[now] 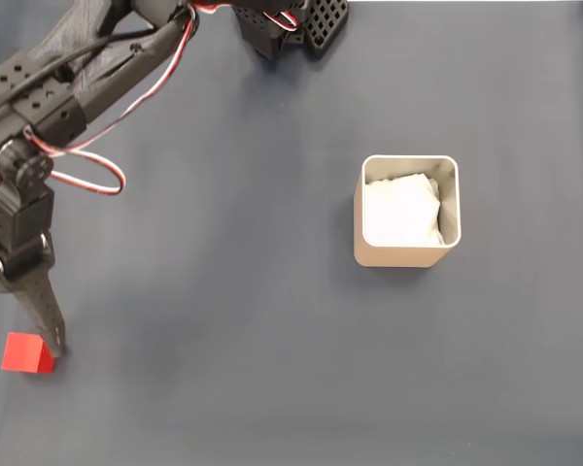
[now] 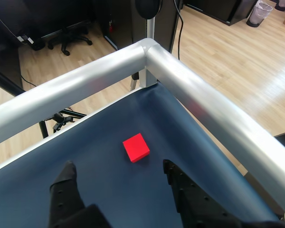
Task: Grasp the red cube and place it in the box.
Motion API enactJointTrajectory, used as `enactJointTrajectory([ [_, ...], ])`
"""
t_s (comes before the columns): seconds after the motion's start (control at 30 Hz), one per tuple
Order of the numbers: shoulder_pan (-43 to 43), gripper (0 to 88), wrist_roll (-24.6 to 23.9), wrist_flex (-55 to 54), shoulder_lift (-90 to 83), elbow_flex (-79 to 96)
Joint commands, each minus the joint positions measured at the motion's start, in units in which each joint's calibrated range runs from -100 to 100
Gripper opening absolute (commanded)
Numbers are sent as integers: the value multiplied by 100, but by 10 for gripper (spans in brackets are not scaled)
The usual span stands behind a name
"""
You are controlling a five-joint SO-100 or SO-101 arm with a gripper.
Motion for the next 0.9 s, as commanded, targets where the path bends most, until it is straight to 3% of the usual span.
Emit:
enactJointTrajectory([
  [0.0,81,477,39,61,164,-670],
  [0.87,195,521,68,-1071,1220,-871],
])
